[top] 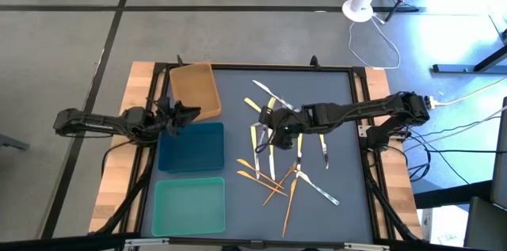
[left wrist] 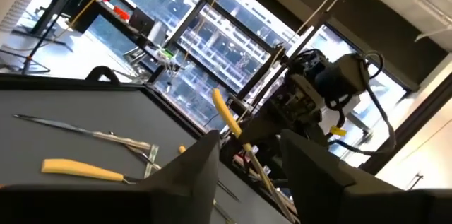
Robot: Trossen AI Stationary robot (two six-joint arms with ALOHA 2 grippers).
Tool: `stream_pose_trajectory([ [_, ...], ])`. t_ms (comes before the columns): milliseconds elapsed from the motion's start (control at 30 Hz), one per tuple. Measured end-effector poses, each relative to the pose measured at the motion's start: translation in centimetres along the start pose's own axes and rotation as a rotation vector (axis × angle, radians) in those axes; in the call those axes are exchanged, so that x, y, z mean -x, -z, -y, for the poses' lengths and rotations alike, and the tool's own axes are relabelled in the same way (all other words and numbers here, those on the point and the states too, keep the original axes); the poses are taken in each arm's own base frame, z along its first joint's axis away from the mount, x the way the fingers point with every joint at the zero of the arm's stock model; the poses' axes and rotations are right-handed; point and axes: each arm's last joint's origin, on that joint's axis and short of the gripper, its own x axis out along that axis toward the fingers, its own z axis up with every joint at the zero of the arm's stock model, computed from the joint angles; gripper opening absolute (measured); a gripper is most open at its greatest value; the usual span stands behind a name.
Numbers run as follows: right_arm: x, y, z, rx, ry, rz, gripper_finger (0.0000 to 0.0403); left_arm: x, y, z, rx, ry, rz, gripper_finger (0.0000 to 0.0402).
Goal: Sort silverware by color (type)
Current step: Put the yellow knife into the orange bin
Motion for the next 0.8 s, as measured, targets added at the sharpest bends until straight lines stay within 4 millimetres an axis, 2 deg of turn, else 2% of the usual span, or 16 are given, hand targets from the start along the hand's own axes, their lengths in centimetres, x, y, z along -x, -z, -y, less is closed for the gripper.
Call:
stream_pose_trajectory([
  [133, 0.1, -0.4, 0.0, 0.011, 0.0, 0.024, 0.0035, -0.8, 0.3, 0.1, 0.049, -0.033, -0.02, 0.0159],
  [333, 0.1, -0.4, 0.0, 0.011, -0.003, 0.042, 0.0035, -3.1, -0.4, 1.4, 0.075, -0.147, -0.021, 0.016],
  [667, 0.1, -0.4, 0.0, 0.011, -0.003, 0.042, 0.0035, -8.9, -1.1, 4.4, 0.081, -0.216, -0.084, 0.016],
  [800, 0.1, -0.5, -0.1, 0.011, -0.007, 0.077, 0.0035, -11.4, -1.1, 4.8, 0.133, -0.253, -0.15, 0.016],
])
